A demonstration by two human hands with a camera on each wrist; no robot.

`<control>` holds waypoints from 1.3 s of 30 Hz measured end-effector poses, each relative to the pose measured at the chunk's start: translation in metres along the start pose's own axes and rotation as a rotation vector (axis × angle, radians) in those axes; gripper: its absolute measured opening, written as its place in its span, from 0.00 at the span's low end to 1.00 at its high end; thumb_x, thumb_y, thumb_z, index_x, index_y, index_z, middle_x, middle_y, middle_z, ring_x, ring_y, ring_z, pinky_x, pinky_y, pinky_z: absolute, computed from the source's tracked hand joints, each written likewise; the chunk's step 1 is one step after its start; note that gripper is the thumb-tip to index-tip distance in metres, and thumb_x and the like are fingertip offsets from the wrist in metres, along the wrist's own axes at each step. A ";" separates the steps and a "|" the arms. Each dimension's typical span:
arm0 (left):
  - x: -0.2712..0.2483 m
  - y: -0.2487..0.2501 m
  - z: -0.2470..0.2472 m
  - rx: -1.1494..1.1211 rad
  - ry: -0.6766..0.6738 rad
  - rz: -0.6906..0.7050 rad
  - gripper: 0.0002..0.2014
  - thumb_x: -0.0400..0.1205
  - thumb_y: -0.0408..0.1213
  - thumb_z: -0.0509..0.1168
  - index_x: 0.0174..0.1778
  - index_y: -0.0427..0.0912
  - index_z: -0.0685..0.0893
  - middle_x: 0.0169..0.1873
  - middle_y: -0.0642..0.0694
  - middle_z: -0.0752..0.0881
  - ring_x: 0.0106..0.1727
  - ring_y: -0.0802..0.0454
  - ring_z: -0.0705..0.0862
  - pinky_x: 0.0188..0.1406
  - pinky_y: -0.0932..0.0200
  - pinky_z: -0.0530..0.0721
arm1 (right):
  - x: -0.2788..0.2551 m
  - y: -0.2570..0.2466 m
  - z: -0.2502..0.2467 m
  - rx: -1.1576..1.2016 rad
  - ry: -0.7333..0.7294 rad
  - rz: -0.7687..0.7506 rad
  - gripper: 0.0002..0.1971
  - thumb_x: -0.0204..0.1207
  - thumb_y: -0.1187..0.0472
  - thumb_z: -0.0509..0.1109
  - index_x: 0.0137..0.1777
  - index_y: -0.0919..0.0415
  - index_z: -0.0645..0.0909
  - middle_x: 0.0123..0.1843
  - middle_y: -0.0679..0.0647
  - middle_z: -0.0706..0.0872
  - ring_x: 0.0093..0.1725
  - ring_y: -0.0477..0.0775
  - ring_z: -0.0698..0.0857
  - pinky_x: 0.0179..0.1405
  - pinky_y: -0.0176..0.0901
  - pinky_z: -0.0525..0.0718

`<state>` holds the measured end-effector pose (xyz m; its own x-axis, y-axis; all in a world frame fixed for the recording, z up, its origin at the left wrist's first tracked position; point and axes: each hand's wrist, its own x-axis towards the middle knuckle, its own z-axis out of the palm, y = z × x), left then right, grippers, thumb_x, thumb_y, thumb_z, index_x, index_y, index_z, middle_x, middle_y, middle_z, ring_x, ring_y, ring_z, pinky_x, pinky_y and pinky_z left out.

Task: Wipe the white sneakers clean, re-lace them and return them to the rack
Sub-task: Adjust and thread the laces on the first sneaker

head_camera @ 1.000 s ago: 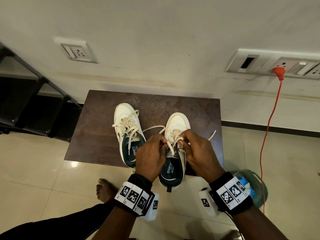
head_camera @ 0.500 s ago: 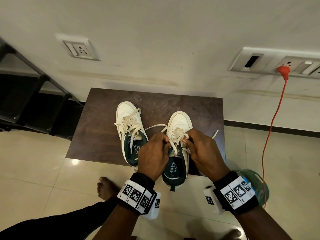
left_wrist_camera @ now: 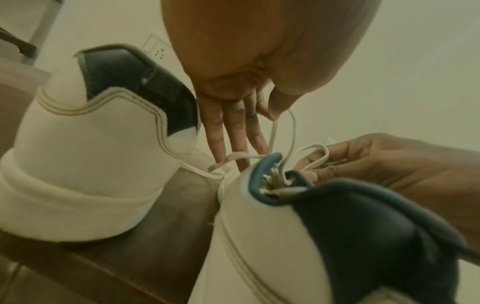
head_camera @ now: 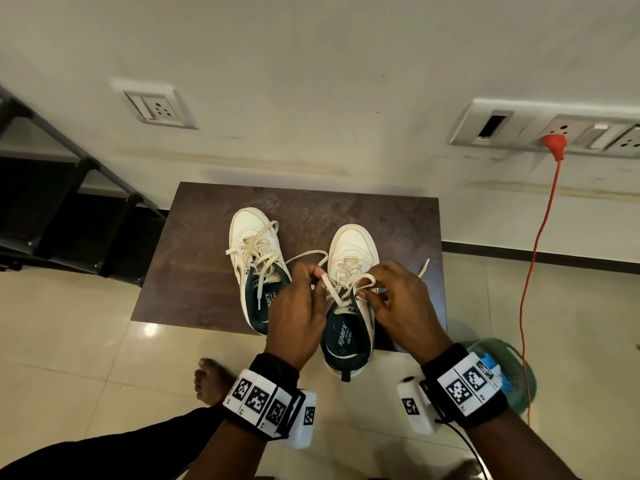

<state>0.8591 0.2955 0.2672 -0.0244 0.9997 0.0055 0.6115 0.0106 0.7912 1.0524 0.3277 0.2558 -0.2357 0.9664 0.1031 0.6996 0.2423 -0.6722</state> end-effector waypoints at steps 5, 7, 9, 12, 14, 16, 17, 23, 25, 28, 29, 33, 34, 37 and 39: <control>0.001 0.003 0.004 -0.011 -0.025 -0.073 0.15 0.82 0.43 0.73 0.64 0.53 0.83 0.47 0.60 0.89 0.47 0.65 0.87 0.48 0.53 0.90 | -0.001 0.003 -0.001 0.038 -0.013 0.011 0.06 0.78 0.64 0.76 0.54 0.60 0.90 0.53 0.54 0.88 0.52 0.53 0.88 0.51 0.33 0.79; 0.007 0.002 0.004 0.068 -0.027 -0.051 0.09 0.81 0.41 0.74 0.57 0.51 0.89 0.45 0.58 0.90 0.44 0.63 0.87 0.46 0.50 0.89 | -0.001 0.003 -0.001 0.038 -0.013 0.013 0.07 0.78 0.63 0.77 0.55 0.60 0.90 0.54 0.54 0.88 0.52 0.53 0.88 0.51 0.33 0.80; 0.013 0.003 0.001 0.146 -0.034 -0.036 0.05 0.81 0.39 0.72 0.51 0.51 0.91 0.43 0.56 0.90 0.43 0.59 0.87 0.44 0.49 0.88 | -0.001 0.002 0.000 0.034 -0.011 0.010 0.07 0.78 0.63 0.77 0.54 0.60 0.90 0.53 0.54 0.88 0.51 0.55 0.88 0.50 0.40 0.85; 0.016 0.012 -0.008 0.279 0.006 0.026 0.04 0.82 0.37 0.69 0.49 0.51 0.88 0.42 0.57 0.90 0.42 0.57 0.87 0.44 0.52 0.86 | 0.000 -0.001 -0.001 0.035 -0.001 0.002 0.04 0.77 0.64 0.77 0.51 0.60 0.90 0.49 0.54 0.89 0.47 0.55 0.88 0.46 0.50 0.88; 0.013 0.016 -0.013 0.260 0.046 0.078 0.05 0.82 0.35 0.68 0.50 0.50 0.86 0.43 0.57 0.89 0.42 0.57 0.87 0.43 0.54 0.86 | 0.001 -0.001 -0.002 0.036 0.005 0.001 0.04 0.78 0.64 0.76 0.50 0.60 0.90 0.49 0.54 0.89 0.47 0.56 0.88 0.47 0.49 0.88; 0.008 0.015 -0.014 0.197 0.048 0.082 0.05 0.83 0.35 0.68 0.51 0.49 0.87 0.44 0.57 0.89 0.43 0.58 0.87 0.43 0.53 0.87 | 0.001 -0.001 -0.002 0.041 -0.004 0.011 0.04 0.79 0.62 0.76 0.51 0.60 0.90 0.49 0.54 0.90 0.48 0.56 0.88 0.48 0.49 0.88; 0.007 0.013 -0.012 0.166 0.043 0.067 0.05 0.83 0.36 0.69 0.52 0.49 0.88 0.45 0.56 0.90 0.43 0.59 0.87 0.44 0.52 0.88 | 0.000 -0.002 -0.002 0.046 -0.008 0.015 0.04 0.79 0.62 0.75 0.51 0.59 0.90 0.50 0.54 0.90 0.48 0.55 0.88 0.48 0.48 0.88; 0.013 0.003 -0.003 0.174 -0.052 0.009 0.08 0.80 0.40 0.73 0.55 0.48 0.91 0.47 0.53 0.91 0.45 0.56 0.88 0.47 0.49 0.89 | 0.000 -0.005 -0.004 0.064 -0.009 0.020 0.06 0.81 0.61 0.74 0.55 0.58 0.90 0.53 0.53 0.91 0.51 0.52 0.89 0.51 0.36 0.82; 0.016 0.003 -0.003 0.204 -0.032 0.039 0.05 0.82 0.39 0.71 0.51 0.49 0.91 0.45 0.53 0.91 0.44 0.56 0.88 0.46 0.50 0.88 | 0.001 -0.004 -0.003 0.069 -0.011 0.022 0.07 0.81 0.60 0.74 0.56 0.58 0.90 0.53 0.53 0.91 0.51 0.52 0.89 0.52 0.36 0.83; 0.022 0.007 -0.006 0.191 -0.054 0.083 0.03 0.84 0.40 0.69 0.48 0.50 0.88 0.42 0.56 0.90 0.42 0.59 0.87 0.44 0.53 0.87 | 0.002 -0.005 -0.001 0.071 -0.007 0.019 0.06 0.81 0.60 0.73 0.55 0.57 0.91 0.52 0.52 0.91 0.50 0.52 0.88 0.50 0.40 0.85; 0.024 0.008 -0.006 0.204 -0.083 0.094 0.02 0.83 0.39 0.69 0.48 0.50 0.87 0.41 0.57 0.90 0.42 0.59 0.87 0.44 0.52 0.87 | 0.002 -0.005 -0.001 0.071 -0.002 0.018 0.06 0.81 0.60 0.73 0.54 0.57 0.91 0.51 0.52 0.91 0.49 0.53 0.88 0.50 0.42 0.86; 0.029 0.005 -0.008 0.195 -0.181 0.090 0.12 0.77 0.38 0.75 0.55 0.54 0.88 0.42 0.59 0.90 0.40 0.63 0.87 0.44 0.55 0.88 | 0.001 -0.005 -0.001 0.081 0.016 0.016 0.06 0.81 0.62 0.73 0.54 0.57 0.90 0.50 0.53 0.91 0.49 0.55 0.88 0.49 0.50 0.88; 0.030 0.006 -0.008 0.200 -0.186 0.093 0.11 0.77 0.40 0.75 0.54 0.54 0.89 0.41 0.59 0.90 0.39 0.64 0.87 0.43 0.56 0.88 | 0.001 -0.005 0.000 0.071 0.011 0.017 0.06 0.81 0.62 0.73 0.54 0.57 0.90 0.50 0.54 0.91 0.48 0.55 0.88 0.49 0.52 0.88; 0.029 0.008 -0.008 0.206 -0.163 0.132 0.05 0.77 0.40 0.74 0.47 0.55 0.88 0.40 0.58 0.90 0.40 0.61 0.87 0.42 0.52 0.87 | 0.001 -0.006 0.001 0.043 0.002 0.027 0.07 0.82 0.62 0.72 0.55 0.57 0.89 0.51 0.54 0.91 0.50 0.56 0.88 0.50 0.53 0.88; 0.030 0.010 -0.010 0.210 -0.119 0.133 0.04 0.78 0.38 0.73 0.45 0.52 0.88 0.39 0.57 0.90 0.41 0.58 0.87 0.42 0.49 0.87 | 0.002 -0.008 0.002 0.023 -0.011 0.035 0.07 0.82 0.62 0.72 0.56 0.57 0.89 0.51 0.54 0.91 0.49 0.56 0.88 0.50 0.50 0.88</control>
<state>0.8561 0.3253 0.2812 0.1524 0.9881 0.0196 0.7537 -0.1291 0.6444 1.0453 0.3272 0.2596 -0.2193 0.9731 0.0712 0.6920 0.2065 -0.6917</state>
